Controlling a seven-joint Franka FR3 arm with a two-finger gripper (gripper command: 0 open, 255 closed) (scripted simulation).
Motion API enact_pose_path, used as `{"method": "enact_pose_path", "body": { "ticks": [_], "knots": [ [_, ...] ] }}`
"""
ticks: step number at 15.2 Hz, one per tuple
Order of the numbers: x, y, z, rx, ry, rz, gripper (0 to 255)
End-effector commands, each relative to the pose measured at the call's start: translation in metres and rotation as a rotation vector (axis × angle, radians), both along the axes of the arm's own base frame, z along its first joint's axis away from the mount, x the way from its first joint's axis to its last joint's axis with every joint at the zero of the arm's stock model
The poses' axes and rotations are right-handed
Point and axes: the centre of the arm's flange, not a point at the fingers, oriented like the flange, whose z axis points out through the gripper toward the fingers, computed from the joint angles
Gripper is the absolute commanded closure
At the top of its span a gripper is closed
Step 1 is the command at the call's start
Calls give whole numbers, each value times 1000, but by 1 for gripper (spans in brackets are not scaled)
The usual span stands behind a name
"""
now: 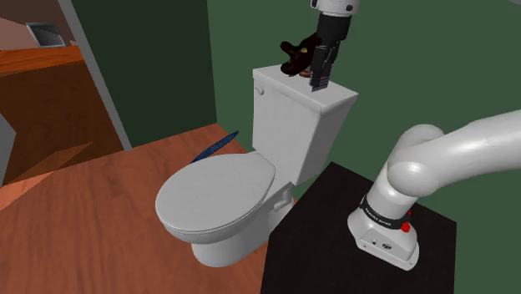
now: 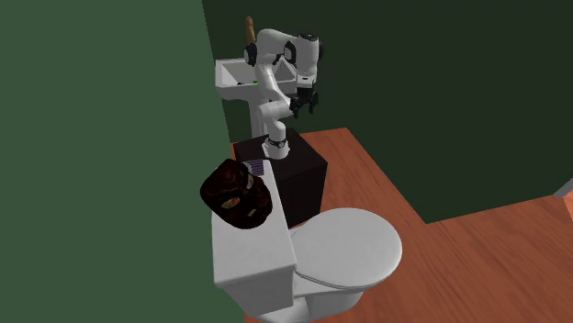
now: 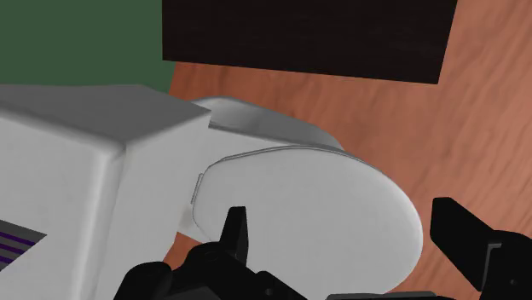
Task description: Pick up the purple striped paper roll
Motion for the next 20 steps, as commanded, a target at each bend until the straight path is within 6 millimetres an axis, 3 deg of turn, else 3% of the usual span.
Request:
{"method": "enact_pose_path", "body": {
  "ticks": [1,11,20],
  "knots": [
    [0,0,0,0,0,0,0],
    [79,-105,-16,5,4,-271,0],
    [124,-215,-32,9,8,-515,0]
  ]
}}
